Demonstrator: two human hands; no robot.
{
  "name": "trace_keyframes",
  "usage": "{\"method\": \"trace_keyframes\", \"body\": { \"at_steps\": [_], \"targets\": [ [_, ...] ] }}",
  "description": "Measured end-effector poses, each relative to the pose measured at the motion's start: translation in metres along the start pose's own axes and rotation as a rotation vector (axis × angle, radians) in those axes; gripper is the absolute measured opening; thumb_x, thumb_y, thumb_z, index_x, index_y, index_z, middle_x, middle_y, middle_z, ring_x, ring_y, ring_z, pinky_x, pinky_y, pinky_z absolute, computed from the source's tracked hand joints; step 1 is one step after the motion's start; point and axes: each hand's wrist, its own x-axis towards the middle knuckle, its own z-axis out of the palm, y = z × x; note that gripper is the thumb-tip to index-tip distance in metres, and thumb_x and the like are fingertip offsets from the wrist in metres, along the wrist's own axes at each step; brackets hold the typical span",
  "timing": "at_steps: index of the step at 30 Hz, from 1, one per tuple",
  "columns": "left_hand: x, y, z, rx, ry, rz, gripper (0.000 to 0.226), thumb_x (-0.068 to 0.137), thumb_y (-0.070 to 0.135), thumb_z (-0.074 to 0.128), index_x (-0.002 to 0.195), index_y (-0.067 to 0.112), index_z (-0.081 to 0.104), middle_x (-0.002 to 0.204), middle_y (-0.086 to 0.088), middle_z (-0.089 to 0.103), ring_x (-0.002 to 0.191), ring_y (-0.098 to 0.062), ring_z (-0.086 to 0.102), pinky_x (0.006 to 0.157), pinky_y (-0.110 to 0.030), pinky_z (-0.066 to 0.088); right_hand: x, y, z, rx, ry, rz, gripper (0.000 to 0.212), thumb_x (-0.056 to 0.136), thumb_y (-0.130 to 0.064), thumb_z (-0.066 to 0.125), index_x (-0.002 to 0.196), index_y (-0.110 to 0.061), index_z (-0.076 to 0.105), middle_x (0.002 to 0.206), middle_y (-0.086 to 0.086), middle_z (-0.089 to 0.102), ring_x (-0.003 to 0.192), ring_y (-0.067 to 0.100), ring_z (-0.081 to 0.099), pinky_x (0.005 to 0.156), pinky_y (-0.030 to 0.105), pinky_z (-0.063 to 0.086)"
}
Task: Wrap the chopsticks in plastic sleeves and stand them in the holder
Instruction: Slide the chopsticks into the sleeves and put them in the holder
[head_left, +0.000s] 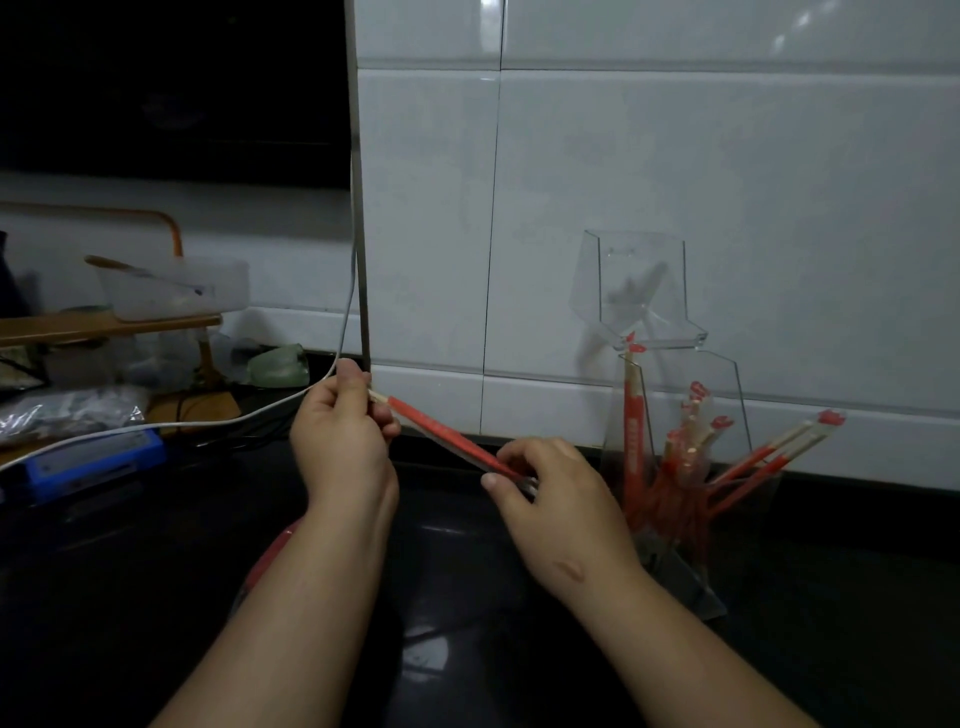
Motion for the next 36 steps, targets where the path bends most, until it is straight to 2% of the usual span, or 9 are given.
{"method": "trace_keyframes", "body": {
  "at_steps": [4, 9, 15, 18, 20, 23, 26, 32, 36],
  "targets": [
    [-0.003, 0.001, 0.0, 0.04, -0.041, -0.007, 0.029, 0.101, 0.034, 0.055, 0.081, 0.013, 0.059, 0.057, -0.001, 0.042, 0.047, -0.01, 0.039, 0.043, -0.022, 0.035, -0.001, -0.004, -0.003, -0.018, -0.091, 0.003, 0.019, 0.094, -0.043, 0.057, 0.108, -0.033, 0.066, 0.099, -0.014, 0.062, 0.091, 0.007, 0.057, 0.083, 0.03, 0.05],
    [-0.008, 0.001, 0.004, 0.023, -0.116, -0.013, 0.025, 0.101, 0.026, 0.055, 0.083, 0.01, 0.059, 0.052, 0.006, 0.044, 0.047, -0.005, 0.042, 0.043, -0.018, 0.037, -0.003, -0.008, -0.003, 0.03, -0.102, -0.052, 0.015, 0.095, -0.039, 0.056, 0.103, -0.033, 0.066, 0.096, -0.014, 0.063, 0.087, 0.005, 0.057, 0.079, 0.028, 0.049],
    [-0.008, 0.002, 0.001, 0.006, -0.138, -0.113, 0.044, 0.102, 0.05, 0.044, 0.099, 0.014, 0.069, 0.071, 0.004, 0.056, 0.053, -0.007, 0.044, 0.048, -0.023, 0.034, -0.004, -0.016, -0.011, 0.194, 0.148, -0.147, 0.004, 0.092, -0.027, 0.062, 0.09, -0.026, 0.064, 0.067, -0.013, 0.05, 0.062, 0.005, 0.05, 0.055, 0.012, 0.033],
    [-0.008, -0.001, -0.002, 0.276, -0.205, -0.115, 0.028, 0.099, 0.041, 0.053, 0.094, 0.02, 0.071, 0.085, 0.001, 0.064, 0.063, -0.012, 0.053, 0.053, -0.027, 0.039, -0.006, -0.024, -0.026, 0.256, 0.281, -0.228, 0.006, 0.093, -0.025, 0.063, 0.098, -0.028, 0.065, 0.072, -0.016, 0.055, 0.067, 0.005, 0.056, 0.059, 0.012, 0.043],
    [-0.012, -0.005, 0.0, 0.514, -0.334, -0.111, 0.015, 0.095, 0.033, 0.061, 0.089, 0.022, 0.071, 0.091, -0.003, 0.07, 0.076, -0.018, 0.061, 0.059, -0.031, 0.043, -0.007, -0.027, -0.036, 0.288, 0.363, -0.248, 0.01, 0.093, -0.026, 0.064, 0.102, -0.028, 0.065, 0.073, -0.016, 0.058, 0.069, 0.006, 0.06, 0.06, 0.019, 0.05],
    [-0.022, -0.011, 0.004, 0.796, -0.572, -0.064, 0.013, 0.09, 0.032, 0.07, 0.085, 0.021, 0.073, 0.085, 0.001, 0.072, 0.079, -0.013, 0.064, 0.065, -0.027, 0.046, -0.004, -0.03, -0.051, 0.351, 0.464, -0.238, 0.007, 0.092, -0.029, 0.064, 0.099, -0.029, 0.065, 0.076, -0.014, 0.065, 0.07, 0.006, 0.065, 0.064, 0.031, 0.056],
    [-0.027, -0.015, 0.004, 0.915, -0.607, -0.01, 0.011, 0.087, 0.036, 0.072, 0.086, 0.025, 0.074, 0.082, 0.01, 0.072, 0.082, -0.007, 0.067, 0.069, -0.027, 0.05, -0.001, -0.034, -0.067, 0.412, 0.492, -0.214, 0.005, 0.092, -0.029, 0.063, 0.097, -0.028, 0.064, 0.077, -0.012, 0.068, 0.07, 0.01, 0.069, 0.063, 0.041, 0.059],
    [-0.034, -0.01, 0.003, 1.3, -0.723, 0.155, 0.015, 0.087, 0.046, 0.069, 0.096, 0.034, 0.071, 0.094, 0.016, 0.066, 0.089, -0.003, 0.061, 0.08, -0.029, 0.051, 0.001, -0.043, -0.103, 0.486, 0.634, -0.19, 0.005, 0.095, -0.017, 0.064, 0.097, -0.022, 0.063, 0.077, -0.005, 0.069, 0.064, 0.01, 0.069, 0.057, 0.026, 0.057],
    [-0.036, -0.009, 0.004, 1.375, -0.746, 0.201, 0.019, 0.088, 0.046, 0.068, 0.101, 0.033, 0.071, 0.103, 0.013, 0.063, 0.094, -0.006, 0.058, 0.085, -0.03, 0.05, 0.009, -0.036, -0.114, 0.208, 0.722, -0.108, 0.005, 0.094, -0.03, 0.062, 0.097, -0.026, 0.061, 0.083, -0.019, 0.064, 0.074, -0.001, 0.065, 0.064, 0.021, 0.054]
  ]
}}
